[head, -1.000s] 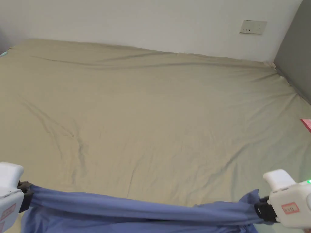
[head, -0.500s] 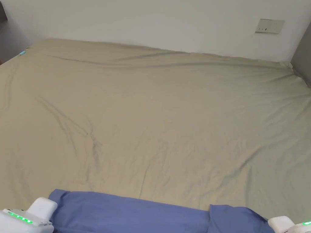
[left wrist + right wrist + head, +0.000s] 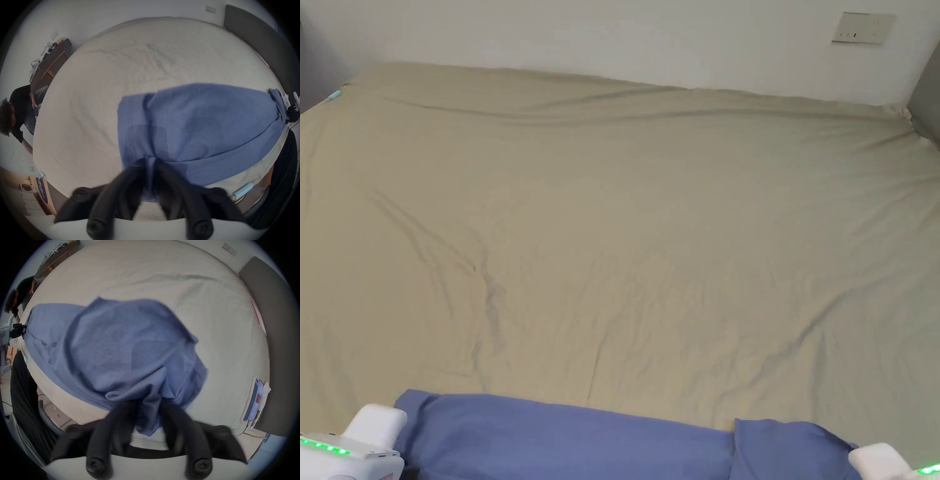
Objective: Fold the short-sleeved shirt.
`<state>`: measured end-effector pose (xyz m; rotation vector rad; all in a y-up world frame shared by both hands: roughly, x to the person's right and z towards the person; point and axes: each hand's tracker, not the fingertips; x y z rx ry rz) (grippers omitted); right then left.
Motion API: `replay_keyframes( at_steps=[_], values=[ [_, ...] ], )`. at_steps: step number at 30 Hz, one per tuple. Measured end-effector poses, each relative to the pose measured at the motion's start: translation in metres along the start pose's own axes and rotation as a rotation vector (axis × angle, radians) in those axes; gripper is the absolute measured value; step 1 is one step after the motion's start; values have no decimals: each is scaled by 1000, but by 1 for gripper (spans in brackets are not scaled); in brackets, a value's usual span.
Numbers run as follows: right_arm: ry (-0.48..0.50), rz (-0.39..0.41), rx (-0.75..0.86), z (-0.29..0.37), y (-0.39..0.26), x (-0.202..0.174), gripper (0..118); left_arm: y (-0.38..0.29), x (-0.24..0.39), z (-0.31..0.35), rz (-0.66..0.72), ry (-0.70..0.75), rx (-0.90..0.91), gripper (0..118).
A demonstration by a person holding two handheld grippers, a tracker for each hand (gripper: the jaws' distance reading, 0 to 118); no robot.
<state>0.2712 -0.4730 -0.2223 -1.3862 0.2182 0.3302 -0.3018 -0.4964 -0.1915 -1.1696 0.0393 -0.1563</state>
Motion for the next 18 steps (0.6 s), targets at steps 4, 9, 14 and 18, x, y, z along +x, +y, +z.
replay_keyframes(
  at_steps=[4, 9, 14, 18],
  values=[
    [-154, 20, 236, 66, 16, 4, 105, 26, -4, 51, 53, 29, 253, 113],
    [-225, -31, 677, 172, 37, -26, 104, 60, 8, 147, 193, 29, 671, 111],
    [-324, -64, 1045, 236, 42, -82, 104, 82, 44, 224, 176, 56, 936, 111],
    [-332, -72, 1185, 251, 42, -121, 104, 83, 75, 252, 119, 73, 1074, 82]
  ],
)
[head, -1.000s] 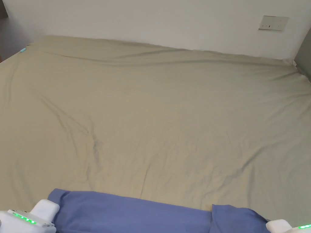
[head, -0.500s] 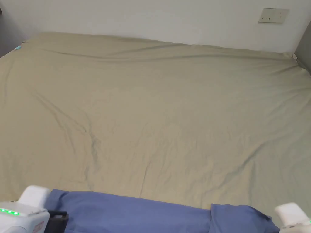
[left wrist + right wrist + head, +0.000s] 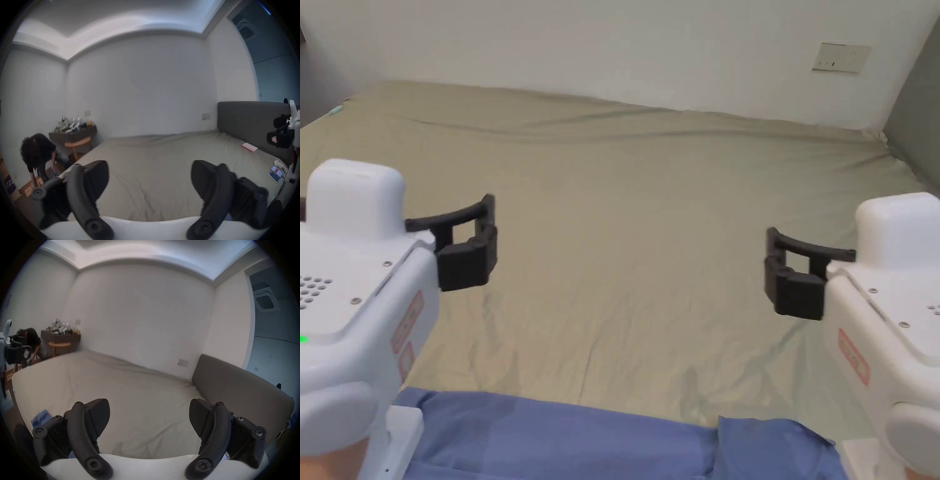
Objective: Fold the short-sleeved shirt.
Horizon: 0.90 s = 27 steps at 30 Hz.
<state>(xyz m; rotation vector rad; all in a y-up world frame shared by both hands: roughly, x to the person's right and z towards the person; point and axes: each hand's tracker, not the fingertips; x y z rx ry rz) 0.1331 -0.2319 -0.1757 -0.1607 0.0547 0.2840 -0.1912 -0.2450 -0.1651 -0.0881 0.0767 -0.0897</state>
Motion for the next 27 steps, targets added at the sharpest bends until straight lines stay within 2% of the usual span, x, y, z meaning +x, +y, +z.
replay_keyframes(
  at_steps=[1, 2, 3, 4, 5, 6, 8, 9, 10, 11, 14, 15, 18, 21, 24, 27],
  values=[
    [4, -11, -3, -2, -1, -4, 103, 4, 9, 5, -20, 9, 23, 69],
    [14, -26, -1, 0, 0, -8, 97, 7, 15, 9, -35, 21, 57, 47],
    [47, -46, -7, 3, 1, -13, 84, 7, 20, 10, -50, 26, 80, 31],
    [70, -51, -4, 5, 1, -17, 57, 8, 26, 11, -61, 31, 82, 16],
    [70, -47, 3, 4, -2, -20, 6, 8, 31, 11, -63, 30, 80, 5],
    [55, -38, 18, 5, -4, -25, 1, 8, 34, 11, -66, 27, 78, 2],
    [20, -12, 52, 7, -9, -30, 1, 7, 40, 7, -60, 5, 73, 0],
    [59, -25, 23, 10, -5, -34, 1, 6, 42, 6, -57, 2, 72, 0],
    [112, -76, -3, 12, -4, -32, 1, 5, 44, 7, -46, 9, 79, 0],
    [112, -101, -3, 13, -4, -31, 1, 6, 45, 5, -45, 6, 73, 0],
    [-11, 17, 53, 16, -1, -40, 1, 5, 46, 0, -35, -13, 60, 0],
    [-18, 32, 56, 16, -1, -41, 1, 5, 47, -3, -41, -18, 46, 0],
    [4, 5, 45, 11, -3, -32, 1, 0, 46, -9, -46, -24, 22, 0],
    [7, 19, 21, 4, -11, -29, 1, -12, 44, -16, -47, -42, -21, 0],
    [51, -1, -29, -4, -27, -25, 1, -36, 36, -26, 0, -88, -136, 0],
    [59, 21, -97, -14, -47, -24, 1, -78, 13, -39, 49, -178, -294, 0]
  ],
)
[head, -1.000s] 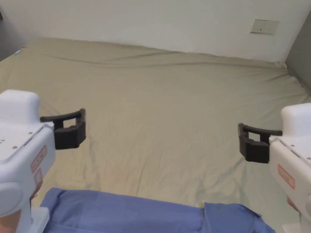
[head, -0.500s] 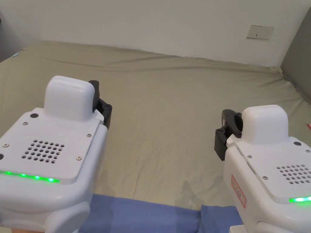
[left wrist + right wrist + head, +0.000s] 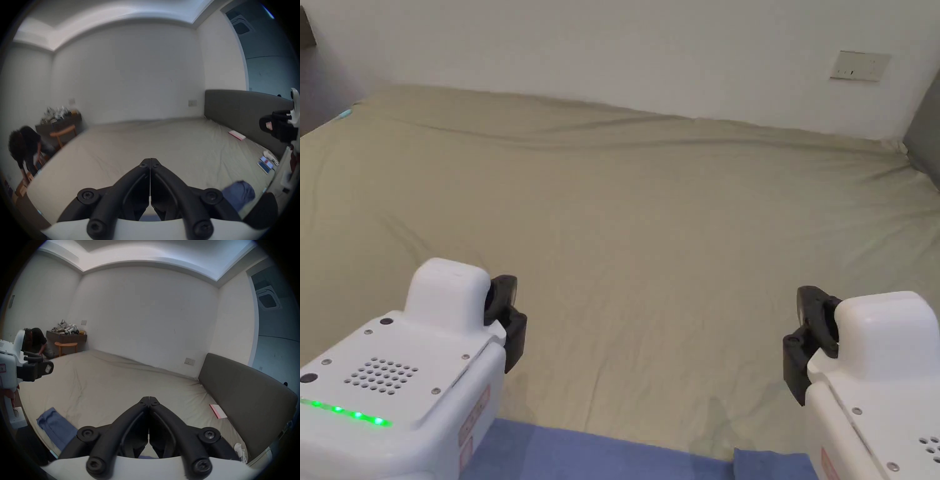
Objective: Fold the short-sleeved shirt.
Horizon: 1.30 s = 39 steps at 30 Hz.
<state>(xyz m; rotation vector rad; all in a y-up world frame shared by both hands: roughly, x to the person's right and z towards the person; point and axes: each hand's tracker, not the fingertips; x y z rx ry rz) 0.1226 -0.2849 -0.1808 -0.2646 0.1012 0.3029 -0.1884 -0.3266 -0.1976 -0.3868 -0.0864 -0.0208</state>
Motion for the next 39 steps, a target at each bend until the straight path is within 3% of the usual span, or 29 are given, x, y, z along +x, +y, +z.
replay_keyframes(
  at_steps=[1, 3, 5, 8, 11, 13, 16, 20, 22, 25, 27, 29, 30, 31, 32, 33, 35, 39],
  values=[
    [14, -1, -33, -4, -5, 1, 1, -15, -12, -7, 21, -22, -54, 6],
    [37, -27, -69, -5, -7, 0, 1, -44, -42, -24, 95, -43, -190, 61],
    [44, -30, -91, -9, -12, 5, 1, -70, -75, -34, 211, -30, -306, 90],
    [27, -46, -117, -10, -19, 16, 1, -105, -135, -38, 396, -98, -395, 106],
    [17, -77, -144, -12, -23, 27, 1, -140, -188, -41, 603, -261, -481, 110],
    [18, -90, -161, -13, -25, 29, 1, -165, -215, -40, 743, -275, -525, 111],
    [17, -97, -186, -13, -29, 33, 1, -191, -239, -38, 907, -206, -564, 111],
    [34, -114, -212, -12, -31, 31, 1, -226, -254, -47, 1016, -322, -579, 111],
    [36, -111, -214, -9, -30, 28, 1, -232, -252, -50, 1055, -419, -503, 111],
    [77, -130, -229, -9, -26, 27, 1, -219, -222, -51, 1151, -478, -544, 107],
    [99, -157, -227, -7, -24, 27, 1, -220, -201, -64, 1150, -501, -588, 73],
    [97, -152, -225, -8, -20, 24, 1, -236, -183, -82, 1073, -404, -631, 7],
    [95, -149, -222, -7, -19, 24, 1, -241, -177, -86, 1038, -329, -689, 7],
    [96, -148, -219, -6, -18, 23, 1, -246, -177, -84, 1099, -360, -655, 7],
    [103, -151, -215, -5, -16, 23, 1, -231, -193, -72, 1260, -459, -557, 7],
    [108, -151, -214, -4, -15, 23, 1, -225, -186, -69, 1254, -418, -589, 7],
    [114, -147, -213, -2, -13, 22, 1, -209, -176, -62, 1033, -374, -588, 6],
    [108, -131, -218, -2, -13, 22, 1, -183, -163, -56, 721, -214, -595, 6]
  ],
)
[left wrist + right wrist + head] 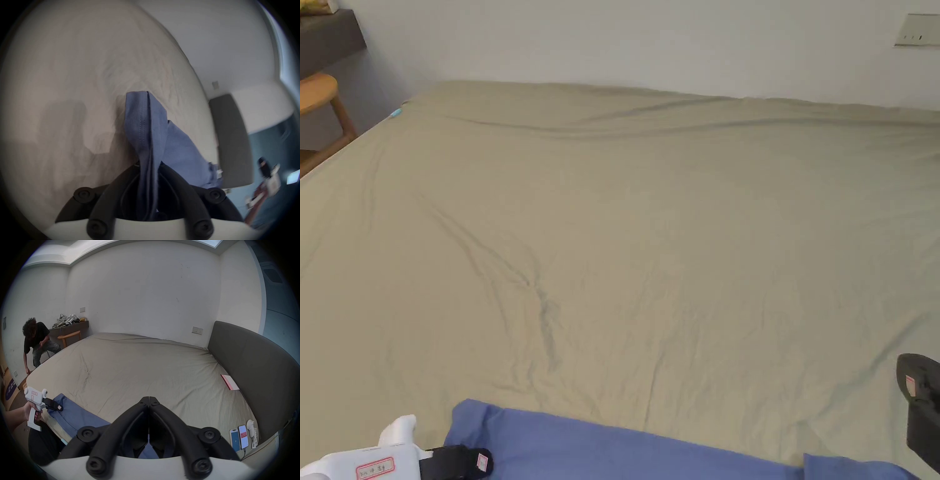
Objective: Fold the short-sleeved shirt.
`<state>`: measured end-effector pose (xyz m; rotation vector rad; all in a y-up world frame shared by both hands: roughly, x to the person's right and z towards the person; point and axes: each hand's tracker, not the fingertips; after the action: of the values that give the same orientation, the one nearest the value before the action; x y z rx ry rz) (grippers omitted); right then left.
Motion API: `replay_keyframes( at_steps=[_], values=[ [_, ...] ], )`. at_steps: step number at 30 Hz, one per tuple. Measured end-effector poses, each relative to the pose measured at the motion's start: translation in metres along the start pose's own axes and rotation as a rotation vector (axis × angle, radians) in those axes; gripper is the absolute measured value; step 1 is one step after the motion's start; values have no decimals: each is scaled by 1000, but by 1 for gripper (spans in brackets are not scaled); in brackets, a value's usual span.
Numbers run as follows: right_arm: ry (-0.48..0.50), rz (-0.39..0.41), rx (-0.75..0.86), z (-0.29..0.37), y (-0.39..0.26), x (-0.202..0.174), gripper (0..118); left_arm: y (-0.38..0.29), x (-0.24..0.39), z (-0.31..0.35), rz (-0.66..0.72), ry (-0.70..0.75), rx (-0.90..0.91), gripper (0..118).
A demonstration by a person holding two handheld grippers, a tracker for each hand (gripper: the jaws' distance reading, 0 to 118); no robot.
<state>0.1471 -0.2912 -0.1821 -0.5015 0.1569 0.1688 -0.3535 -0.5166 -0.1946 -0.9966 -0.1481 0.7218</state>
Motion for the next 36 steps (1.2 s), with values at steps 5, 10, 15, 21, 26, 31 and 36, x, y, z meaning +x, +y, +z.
replay_keyframes(
  at_steps=[5, 10, 15, 21, 26, 31, 36],
  values=[
    [-14, 21, 1, 3, 0, -2, 1, 7, 11, -11, -317, 208, 41, 6],
    [-19, 28, 3, 5, 0, -2, 1, 16, 13, -3, -339, 243, 73, 6],
    [-27, 32, 9, 8, -2, 3, 1, 29, 0, 14, -349, 375, 150, 6],
    [-35, 16, 16, 9, -6, 13, 1, 35, 14, 49, -210, 436, 212, 6],
    [-23, -7, 10, 5, -10, 15, 1, 24, 76, 58, -337, 403, 208, 6],
    [-13, 1, 14, 6, -13, 17, 1, 3, 130, 30, -318, 241, 137, 6],
    [-17, -9, 3, 8, -21, 27, 1, -21, 158, -31, -361, 205, 32, 6]
  ],
)
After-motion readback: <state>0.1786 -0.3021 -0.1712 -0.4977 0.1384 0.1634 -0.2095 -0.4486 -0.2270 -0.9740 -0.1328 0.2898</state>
